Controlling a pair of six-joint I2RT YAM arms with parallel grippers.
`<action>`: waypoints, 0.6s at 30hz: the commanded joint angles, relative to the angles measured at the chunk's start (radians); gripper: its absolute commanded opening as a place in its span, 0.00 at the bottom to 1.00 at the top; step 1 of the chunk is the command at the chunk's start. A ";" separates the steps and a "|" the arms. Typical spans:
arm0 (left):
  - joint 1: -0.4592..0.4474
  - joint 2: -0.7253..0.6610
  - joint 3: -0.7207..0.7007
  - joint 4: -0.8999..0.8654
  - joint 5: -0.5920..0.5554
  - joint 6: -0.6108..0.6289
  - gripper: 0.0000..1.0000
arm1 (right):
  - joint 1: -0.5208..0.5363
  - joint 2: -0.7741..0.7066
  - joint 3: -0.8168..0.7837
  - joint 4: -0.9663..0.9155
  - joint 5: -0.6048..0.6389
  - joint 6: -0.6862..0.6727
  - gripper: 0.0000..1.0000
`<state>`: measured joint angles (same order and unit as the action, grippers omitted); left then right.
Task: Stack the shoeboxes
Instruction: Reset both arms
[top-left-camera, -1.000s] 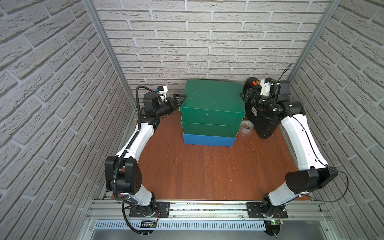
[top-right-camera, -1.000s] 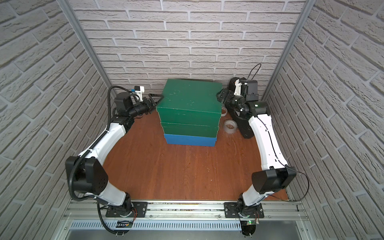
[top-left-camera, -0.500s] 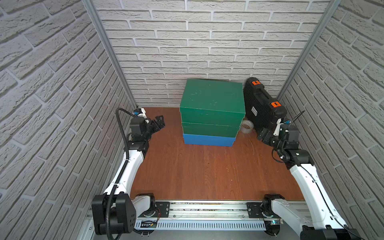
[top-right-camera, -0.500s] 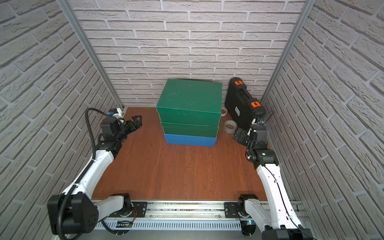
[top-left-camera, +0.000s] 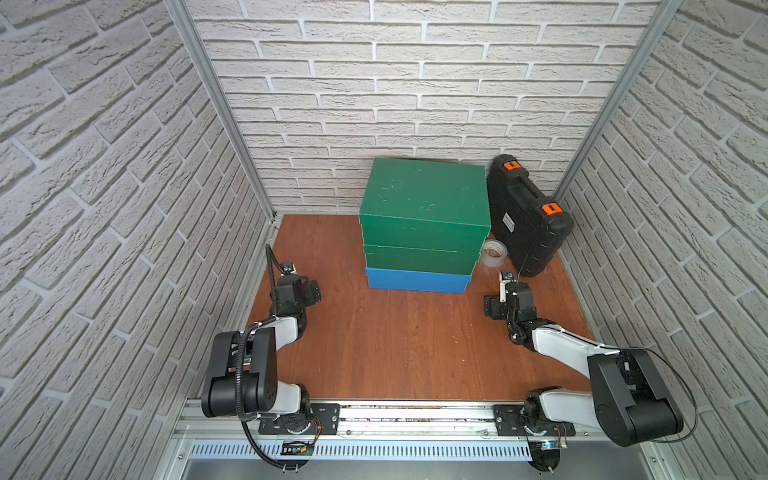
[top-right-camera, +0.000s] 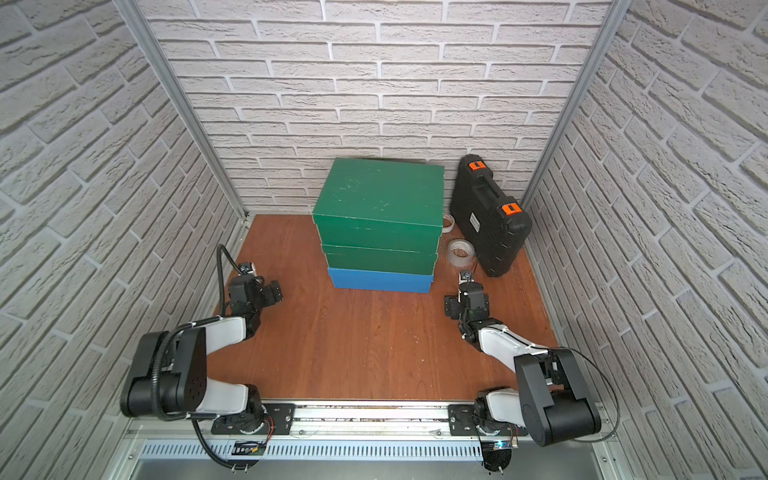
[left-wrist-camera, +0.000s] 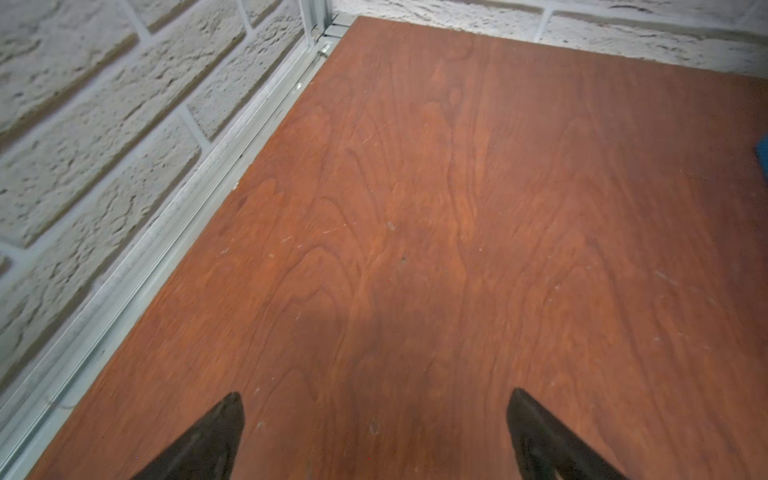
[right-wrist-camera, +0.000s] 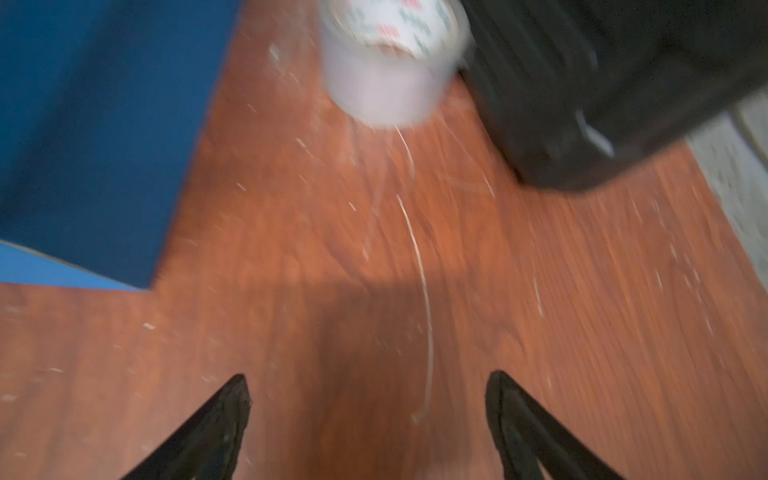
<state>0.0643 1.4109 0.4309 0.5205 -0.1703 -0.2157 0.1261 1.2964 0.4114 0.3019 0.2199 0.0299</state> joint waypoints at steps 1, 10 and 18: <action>-0.014 -0.029 -0.033 0.171 0.064 0.077 0.98 | 0.007 -0.044 -0.075 0.379 -0.048 -0.093 0.90; 0.072 0.184 -0.127 0.591 0.151 0.050 0.98 | -0.064 0.219 -0.038 0.582 0.069 -0.013 0.99; -0.015 0.158 -0.055 0.414 0.029 0.112 0.98 | -0.063 0.198 -0.018 0.509 0.068 -0.007 0.99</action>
<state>0.0544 1.5829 0.3622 0.8829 -0.0994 -0.1307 0.0650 1.5097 0.3805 0.7746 0.2726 0.0128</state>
